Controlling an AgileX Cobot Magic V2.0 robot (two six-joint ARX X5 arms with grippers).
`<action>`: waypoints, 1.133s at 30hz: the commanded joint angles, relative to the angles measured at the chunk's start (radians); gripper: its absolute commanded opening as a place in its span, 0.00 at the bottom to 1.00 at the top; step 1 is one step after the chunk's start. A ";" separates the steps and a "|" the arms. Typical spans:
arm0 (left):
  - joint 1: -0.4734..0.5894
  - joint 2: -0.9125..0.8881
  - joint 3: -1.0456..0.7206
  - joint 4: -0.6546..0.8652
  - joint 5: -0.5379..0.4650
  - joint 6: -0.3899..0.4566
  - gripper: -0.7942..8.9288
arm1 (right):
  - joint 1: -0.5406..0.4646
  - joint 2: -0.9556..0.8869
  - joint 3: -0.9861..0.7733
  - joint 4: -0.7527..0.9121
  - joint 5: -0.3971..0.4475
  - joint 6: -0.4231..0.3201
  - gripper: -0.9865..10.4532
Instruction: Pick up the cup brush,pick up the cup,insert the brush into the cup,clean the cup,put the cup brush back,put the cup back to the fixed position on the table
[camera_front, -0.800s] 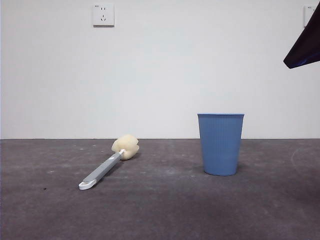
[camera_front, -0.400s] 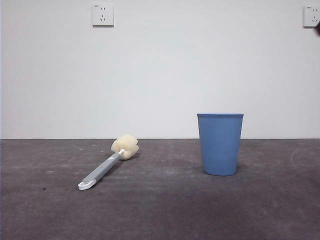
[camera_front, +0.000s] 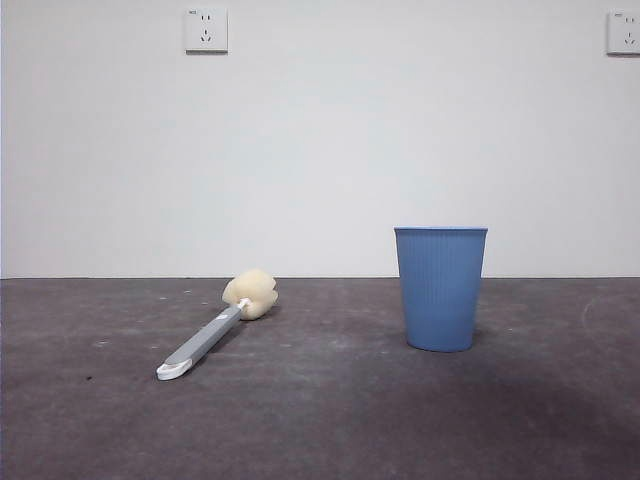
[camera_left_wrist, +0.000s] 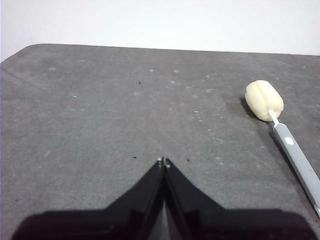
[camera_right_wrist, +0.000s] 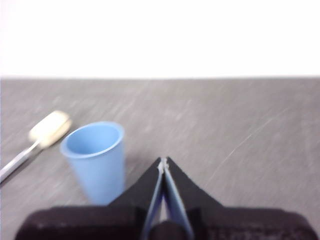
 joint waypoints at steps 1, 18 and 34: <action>0.003 -0.001 -0.014 0.006 0.000 -0.006 0.08 | -0.026 -0.051 -0.090 0.076 0.008 0.035 0.09; 0.003 -0.001 -0.014 0.006 0.000 -0.006 0.08 | -0.039 -0.150 -0.236 0.012 0.033 0.075 0.09; 0.003 -0.001 -0.014 0.006 -0.001 -0.006 0.08 | -0.039 -0.150 -0.235 0.014 0.032 0.084 0.09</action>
